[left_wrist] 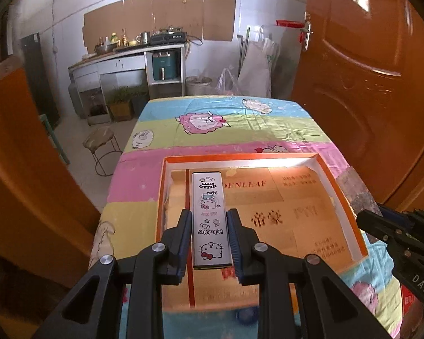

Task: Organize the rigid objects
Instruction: 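Carry the white box with the left tool while the right tool carries the glitter tube into the tray, then open the left tool releasing the white box while the right tool releases the glitter tube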

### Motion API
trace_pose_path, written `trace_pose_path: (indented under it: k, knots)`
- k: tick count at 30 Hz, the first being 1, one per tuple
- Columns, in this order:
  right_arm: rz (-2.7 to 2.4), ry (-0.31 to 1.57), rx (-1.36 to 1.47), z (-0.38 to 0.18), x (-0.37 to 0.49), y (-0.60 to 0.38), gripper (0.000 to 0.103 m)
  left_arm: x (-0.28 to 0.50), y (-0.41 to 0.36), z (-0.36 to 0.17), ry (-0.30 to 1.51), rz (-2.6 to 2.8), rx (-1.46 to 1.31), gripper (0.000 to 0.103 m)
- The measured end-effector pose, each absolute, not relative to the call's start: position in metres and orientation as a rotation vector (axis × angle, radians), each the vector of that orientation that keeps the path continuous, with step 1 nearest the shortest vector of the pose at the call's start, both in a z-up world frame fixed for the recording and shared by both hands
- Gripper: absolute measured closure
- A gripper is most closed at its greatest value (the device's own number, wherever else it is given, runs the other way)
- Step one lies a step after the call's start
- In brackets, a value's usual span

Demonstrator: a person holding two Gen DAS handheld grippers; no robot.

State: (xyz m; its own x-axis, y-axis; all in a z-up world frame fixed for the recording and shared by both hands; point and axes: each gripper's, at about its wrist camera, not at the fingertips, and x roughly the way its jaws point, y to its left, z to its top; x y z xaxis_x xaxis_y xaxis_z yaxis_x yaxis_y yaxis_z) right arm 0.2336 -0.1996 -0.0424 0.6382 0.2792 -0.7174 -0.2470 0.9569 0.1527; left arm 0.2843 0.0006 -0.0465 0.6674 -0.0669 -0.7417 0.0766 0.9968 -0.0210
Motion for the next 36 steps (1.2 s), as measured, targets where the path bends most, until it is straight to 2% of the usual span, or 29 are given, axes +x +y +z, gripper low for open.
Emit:
trace_pose_path:
  k: [16,36]
  knots:
    - [0.324,0.981,0.057,-0.096,0.334,-0.177,0.083,0.366,0.001,-0.092,0.953,-0.055,0.011,0.077]
    - [0.324,1.061,0.033,-0.139,0.368,-0.164,0.082,0.400,0.007,-0.135,1.021,-0.060,-0.004,0.077]
